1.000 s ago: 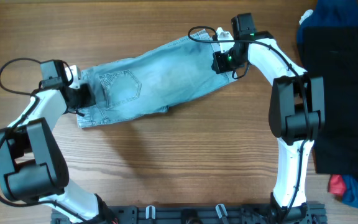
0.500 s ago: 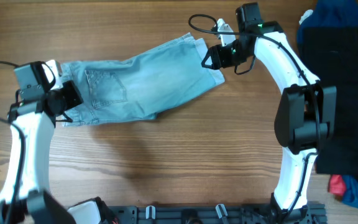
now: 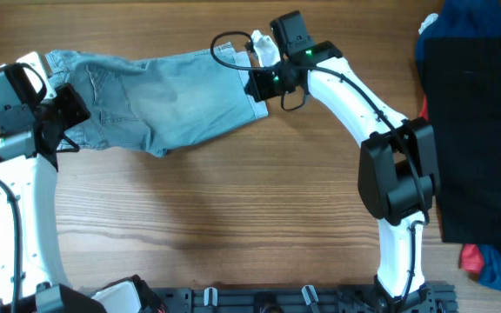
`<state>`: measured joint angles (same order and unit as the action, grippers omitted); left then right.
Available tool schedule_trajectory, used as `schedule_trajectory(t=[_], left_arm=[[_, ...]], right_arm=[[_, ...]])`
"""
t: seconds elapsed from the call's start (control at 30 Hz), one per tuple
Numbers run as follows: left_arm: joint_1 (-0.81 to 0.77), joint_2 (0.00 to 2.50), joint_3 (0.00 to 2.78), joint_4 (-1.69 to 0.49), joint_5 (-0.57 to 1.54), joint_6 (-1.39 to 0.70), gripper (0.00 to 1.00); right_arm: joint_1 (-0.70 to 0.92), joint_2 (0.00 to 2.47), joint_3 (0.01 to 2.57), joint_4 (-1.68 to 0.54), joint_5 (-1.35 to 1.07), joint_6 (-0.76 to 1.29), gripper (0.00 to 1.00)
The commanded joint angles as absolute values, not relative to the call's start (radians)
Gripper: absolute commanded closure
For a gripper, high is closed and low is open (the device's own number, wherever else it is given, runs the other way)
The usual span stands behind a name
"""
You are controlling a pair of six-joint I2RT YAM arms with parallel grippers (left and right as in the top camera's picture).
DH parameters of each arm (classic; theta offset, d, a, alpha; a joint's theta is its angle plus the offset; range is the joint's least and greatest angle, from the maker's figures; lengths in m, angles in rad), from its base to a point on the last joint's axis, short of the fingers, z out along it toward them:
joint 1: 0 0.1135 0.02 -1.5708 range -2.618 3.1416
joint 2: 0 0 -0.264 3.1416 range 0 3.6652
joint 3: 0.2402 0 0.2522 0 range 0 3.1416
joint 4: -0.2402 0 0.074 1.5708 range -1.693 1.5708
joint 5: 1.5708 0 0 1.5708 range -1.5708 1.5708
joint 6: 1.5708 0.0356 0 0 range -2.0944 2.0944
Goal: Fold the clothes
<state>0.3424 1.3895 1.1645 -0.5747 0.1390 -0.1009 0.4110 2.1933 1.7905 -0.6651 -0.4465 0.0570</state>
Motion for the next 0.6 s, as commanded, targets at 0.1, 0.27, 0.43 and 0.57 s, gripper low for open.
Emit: schedule_trajectory(t=[0.1,0.27,0.43,0.57], left_arm=[[0.259,1.44,1.2,-0.506,0.163,-0.177,0.96],[0.186,1.468,1.2,-0.451,0.163,-0.274,0.96],[0.094,1.468,1.2,-0.43,0.163,-0.313,0.96],[-0.012,1.482,1.199,-0.423,0.162,-0.324,0.96]], right_arm=[[0.421,2.253,1.806,-0.53,-0.411,0.109,0.96],[0.422,2.337,1.806,-0.516,-0.402,0.113,0.96],[0.422,2.427,1.806,-0.511,-0.387,0.168,0.96],[0.422,2.472,1.804,-0.513,-0.381,0.234,0.96]])
